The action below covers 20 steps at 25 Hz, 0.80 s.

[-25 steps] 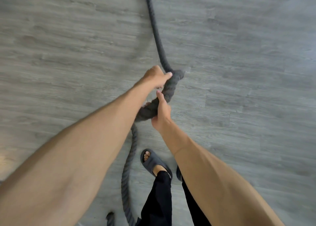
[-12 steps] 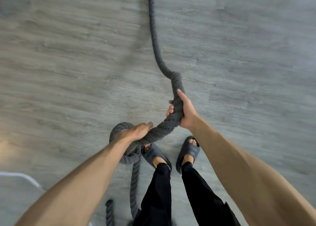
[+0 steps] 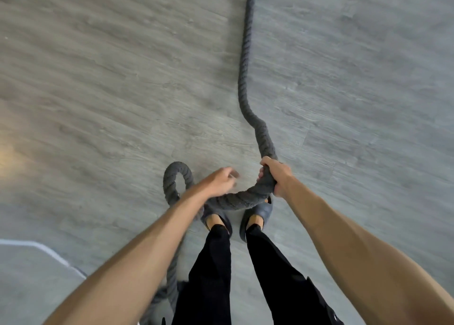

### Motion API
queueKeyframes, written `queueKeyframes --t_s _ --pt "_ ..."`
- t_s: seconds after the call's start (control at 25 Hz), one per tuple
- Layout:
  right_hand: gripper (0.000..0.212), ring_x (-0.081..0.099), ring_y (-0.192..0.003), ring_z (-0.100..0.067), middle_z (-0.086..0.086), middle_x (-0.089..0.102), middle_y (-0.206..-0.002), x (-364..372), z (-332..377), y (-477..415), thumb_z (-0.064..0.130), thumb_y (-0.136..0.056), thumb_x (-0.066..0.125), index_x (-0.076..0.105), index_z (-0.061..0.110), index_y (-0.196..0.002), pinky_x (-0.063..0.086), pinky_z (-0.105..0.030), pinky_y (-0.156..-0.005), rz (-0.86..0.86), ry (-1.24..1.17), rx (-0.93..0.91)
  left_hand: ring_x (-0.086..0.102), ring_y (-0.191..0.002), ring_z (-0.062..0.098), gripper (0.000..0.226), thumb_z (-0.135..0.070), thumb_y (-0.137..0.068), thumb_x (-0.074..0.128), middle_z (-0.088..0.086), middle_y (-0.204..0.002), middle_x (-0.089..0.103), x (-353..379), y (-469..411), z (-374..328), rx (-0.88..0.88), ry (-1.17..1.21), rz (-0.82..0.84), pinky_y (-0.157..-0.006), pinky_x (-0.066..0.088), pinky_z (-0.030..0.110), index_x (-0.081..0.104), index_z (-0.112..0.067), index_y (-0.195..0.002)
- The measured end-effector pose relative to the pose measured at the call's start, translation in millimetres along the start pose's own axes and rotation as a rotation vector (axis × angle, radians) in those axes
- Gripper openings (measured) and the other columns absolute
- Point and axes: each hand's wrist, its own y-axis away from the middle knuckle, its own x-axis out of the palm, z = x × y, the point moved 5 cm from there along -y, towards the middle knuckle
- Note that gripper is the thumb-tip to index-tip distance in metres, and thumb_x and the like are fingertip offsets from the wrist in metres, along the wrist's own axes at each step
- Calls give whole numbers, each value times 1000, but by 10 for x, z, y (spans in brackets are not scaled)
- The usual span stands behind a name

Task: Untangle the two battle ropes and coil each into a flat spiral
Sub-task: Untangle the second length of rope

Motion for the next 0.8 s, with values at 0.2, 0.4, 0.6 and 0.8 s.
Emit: queueKeyframes --t_s 0.2,0.4,0.6,0.8 --pt "22 48 -51 -13 -2 54 -65 144 103 279 14 -93 64 62 9 -115 49 -26 -48 346 105 39 44 -136 20 83 -4 -84 60 -9 -151 38 44 38 687 -8 -226 345 -99 49 34 27 -38 -153" --pt "29 55 -54 -15 -6 59 -72 151 14 333 24 -94 68 55 9 -115 53 -28 -53 280 -36 -74 60 -104 19 36 -37 -85 73 -3 -104 65 400 40 914 321 -361 142 -113 28 52 55 -22 -113" --pt "54 73 -97 -30 -16 69 -116 286 -819 445 49 -101 51 49 9 -137 60 -43 -85 95 -326 -231 67 -81 22 54 -68 -87 52 -2 -87 67 488 526 1170 467 -546 -401 -72 53 36 55 -18 -109" --pt "70 72 -100 -31 -14 73 -112 856 -1856 692 56 -78 77 59 4 -122 59 -49 -93 52 -96 -147 68 -73 25 58 -64 -91 48 2 -81 70 600 957 1269 367 -523 -541 -62 42 32 54 -13 -118"
